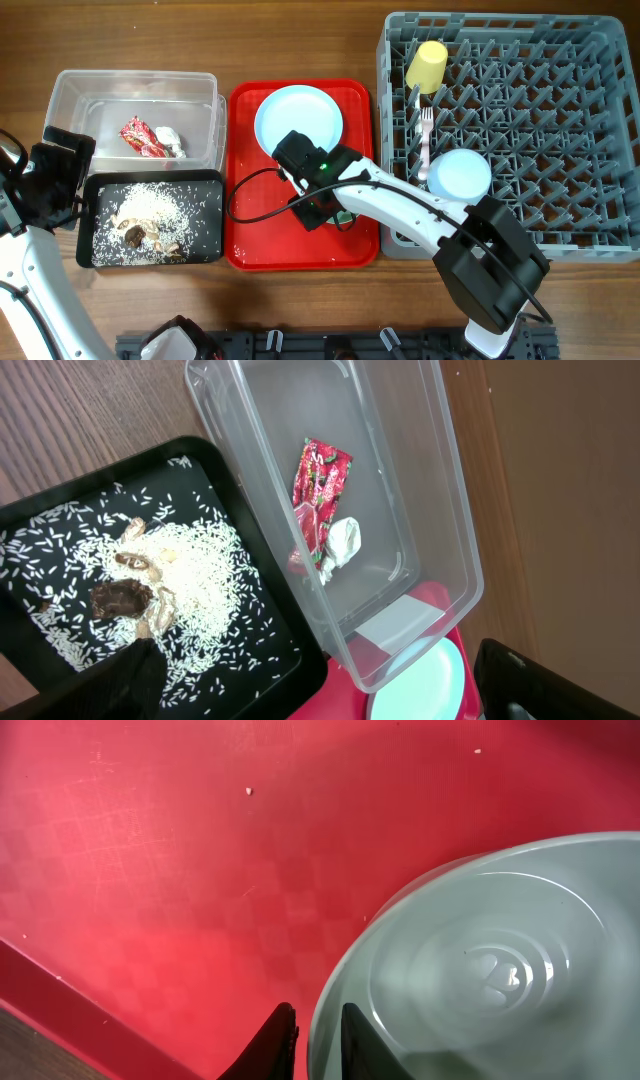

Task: Sort waste into correct bins and load items into the dishwasher rack
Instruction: 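Lower the right gripper onto the green bowl rim and close it, then lift the green bowl with the right gripper and carry it over the rack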

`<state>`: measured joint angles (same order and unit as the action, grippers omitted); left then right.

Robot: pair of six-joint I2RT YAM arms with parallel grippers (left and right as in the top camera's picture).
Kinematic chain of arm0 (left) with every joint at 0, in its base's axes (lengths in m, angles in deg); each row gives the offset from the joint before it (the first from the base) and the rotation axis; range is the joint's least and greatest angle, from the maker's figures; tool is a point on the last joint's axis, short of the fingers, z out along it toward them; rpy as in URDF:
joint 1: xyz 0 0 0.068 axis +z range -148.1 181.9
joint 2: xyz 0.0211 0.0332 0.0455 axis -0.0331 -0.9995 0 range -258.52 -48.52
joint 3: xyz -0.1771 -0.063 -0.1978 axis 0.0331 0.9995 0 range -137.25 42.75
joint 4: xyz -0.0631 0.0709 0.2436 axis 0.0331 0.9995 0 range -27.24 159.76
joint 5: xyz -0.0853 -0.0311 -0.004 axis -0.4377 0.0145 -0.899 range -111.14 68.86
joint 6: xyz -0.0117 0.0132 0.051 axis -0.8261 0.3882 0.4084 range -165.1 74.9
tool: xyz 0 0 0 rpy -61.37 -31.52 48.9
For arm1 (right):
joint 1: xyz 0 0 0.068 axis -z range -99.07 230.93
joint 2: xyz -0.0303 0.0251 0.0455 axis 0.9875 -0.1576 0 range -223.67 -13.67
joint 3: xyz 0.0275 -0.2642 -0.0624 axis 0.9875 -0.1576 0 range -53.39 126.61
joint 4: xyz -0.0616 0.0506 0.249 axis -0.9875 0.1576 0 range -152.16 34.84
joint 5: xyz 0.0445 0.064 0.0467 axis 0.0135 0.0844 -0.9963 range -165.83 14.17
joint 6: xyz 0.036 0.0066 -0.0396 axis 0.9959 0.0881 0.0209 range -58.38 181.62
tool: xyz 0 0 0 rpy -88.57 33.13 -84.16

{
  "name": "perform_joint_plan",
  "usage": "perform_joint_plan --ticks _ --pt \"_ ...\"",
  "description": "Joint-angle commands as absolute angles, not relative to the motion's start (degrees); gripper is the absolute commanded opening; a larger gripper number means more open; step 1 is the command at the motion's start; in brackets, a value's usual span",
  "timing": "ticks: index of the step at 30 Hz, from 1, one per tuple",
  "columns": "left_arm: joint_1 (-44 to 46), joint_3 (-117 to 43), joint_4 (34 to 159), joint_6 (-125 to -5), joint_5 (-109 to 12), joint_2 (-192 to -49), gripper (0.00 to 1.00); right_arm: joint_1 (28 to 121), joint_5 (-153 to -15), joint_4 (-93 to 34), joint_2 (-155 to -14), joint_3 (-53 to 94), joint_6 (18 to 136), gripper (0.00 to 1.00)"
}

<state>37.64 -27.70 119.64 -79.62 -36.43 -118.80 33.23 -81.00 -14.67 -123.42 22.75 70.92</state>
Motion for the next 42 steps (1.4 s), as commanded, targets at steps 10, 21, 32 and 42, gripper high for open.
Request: perform_joint_plan --ticks 10,21,32,42 --pt "37.91 -28.51 119.62 -78.31 -36.49 -118.69 1.00 32.99 -81.94 -16.86 -122.92 19.95 70.77 0.11" --pt "37.91 -28.51 119.60 -78.31 -36.49 -118.69 1.00 40.53 -100.73 -7.70 -110.37 44.35 70.81 0.04" --pt "37.91 -28.51 119.60 -78.31 -36.49 -118.69 1.00 88.55 -155.51 -5.14 -105.44 41.07 55.38 0.04" --pt "37.91 -28.51 119.60 -78.31 -36.49 -118.69 1.00 97.88 -168.80 -18.30 -117.52 28.41 52.73 0.04"
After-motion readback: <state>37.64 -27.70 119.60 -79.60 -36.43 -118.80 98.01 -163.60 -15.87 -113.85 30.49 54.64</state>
